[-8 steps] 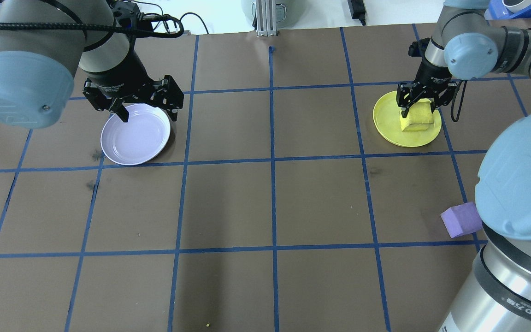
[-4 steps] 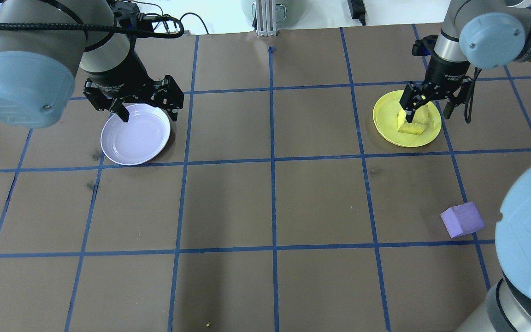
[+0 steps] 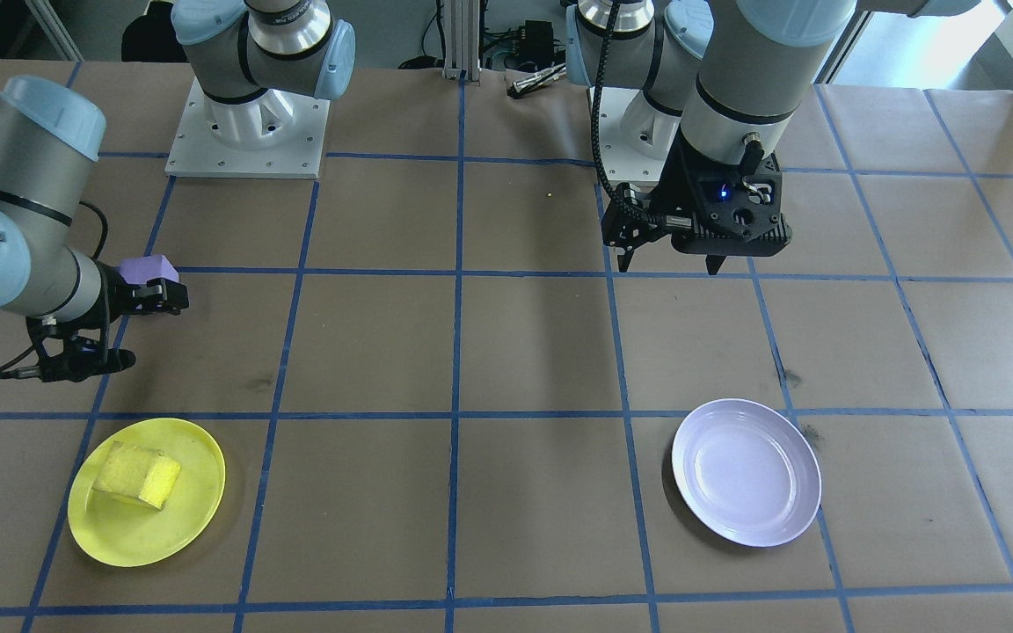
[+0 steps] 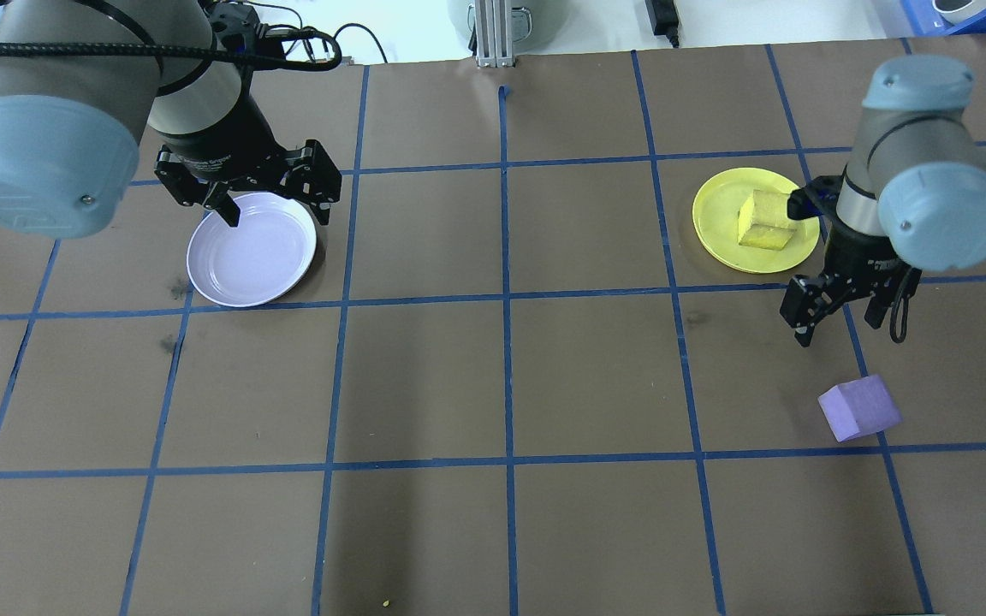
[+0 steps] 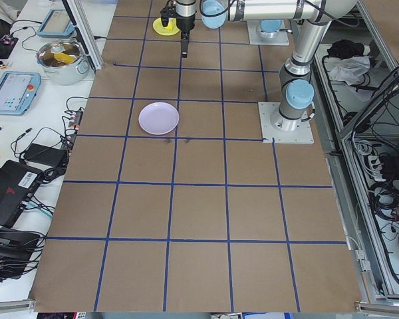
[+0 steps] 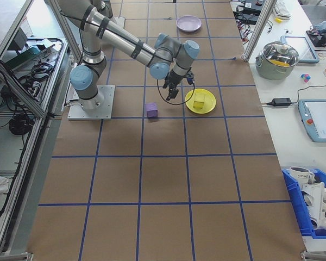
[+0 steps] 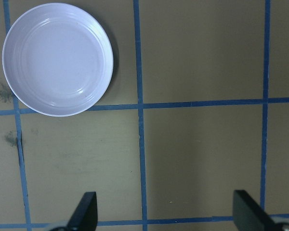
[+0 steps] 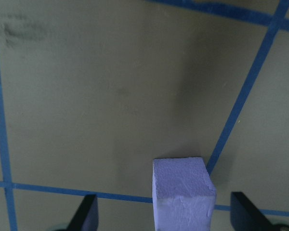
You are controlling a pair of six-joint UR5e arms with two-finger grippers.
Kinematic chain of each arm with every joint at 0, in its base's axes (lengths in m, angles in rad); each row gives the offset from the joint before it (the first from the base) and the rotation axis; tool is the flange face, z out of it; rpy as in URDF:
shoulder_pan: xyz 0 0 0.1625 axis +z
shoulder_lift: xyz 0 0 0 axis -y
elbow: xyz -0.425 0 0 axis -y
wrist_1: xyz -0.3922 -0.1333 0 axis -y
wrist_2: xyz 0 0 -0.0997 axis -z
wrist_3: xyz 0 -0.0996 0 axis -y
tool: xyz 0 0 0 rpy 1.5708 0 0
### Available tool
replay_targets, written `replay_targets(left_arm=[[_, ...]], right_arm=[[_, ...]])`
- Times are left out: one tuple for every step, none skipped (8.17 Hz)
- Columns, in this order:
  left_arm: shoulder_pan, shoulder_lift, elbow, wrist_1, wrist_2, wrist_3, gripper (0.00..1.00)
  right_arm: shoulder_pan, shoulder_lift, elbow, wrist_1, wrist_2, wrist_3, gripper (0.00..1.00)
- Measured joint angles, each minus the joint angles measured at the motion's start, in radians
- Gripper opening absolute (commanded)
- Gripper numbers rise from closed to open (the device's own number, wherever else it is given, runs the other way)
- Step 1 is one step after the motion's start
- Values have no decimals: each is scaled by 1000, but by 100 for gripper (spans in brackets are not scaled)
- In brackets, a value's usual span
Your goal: Sort blocks by color into plates
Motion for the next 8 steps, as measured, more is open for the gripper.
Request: replay_targets(left_arm=[[0,0,0,0,0,0,100],[0,0,0,0,0,0,100],[0,-1,0,0,0,0,100],[0,-1,0,0,0,0,100],[0,-1,0,0,-1,0,100],[0,-2,0,0,-1,0,100],[0,-2,0,0,-1,0,100],[0,-2,0,1,-1,0,100]], right_arm=[[-12,-37,99,-86,-28,-33,96],[-19,-58,162,-164,-63,-65,95],[-23,-68,194,-205,-90,-97,95],[-33,-69,210,-222,-103,-131,95],[-51,-63,219,-222,-102,-152,95],[-65,-46,230,-216,-97,-166,93],[-73,-30,240,-214,-94,-172,76],[-77,-15,254,-214,-91,-174,53]])
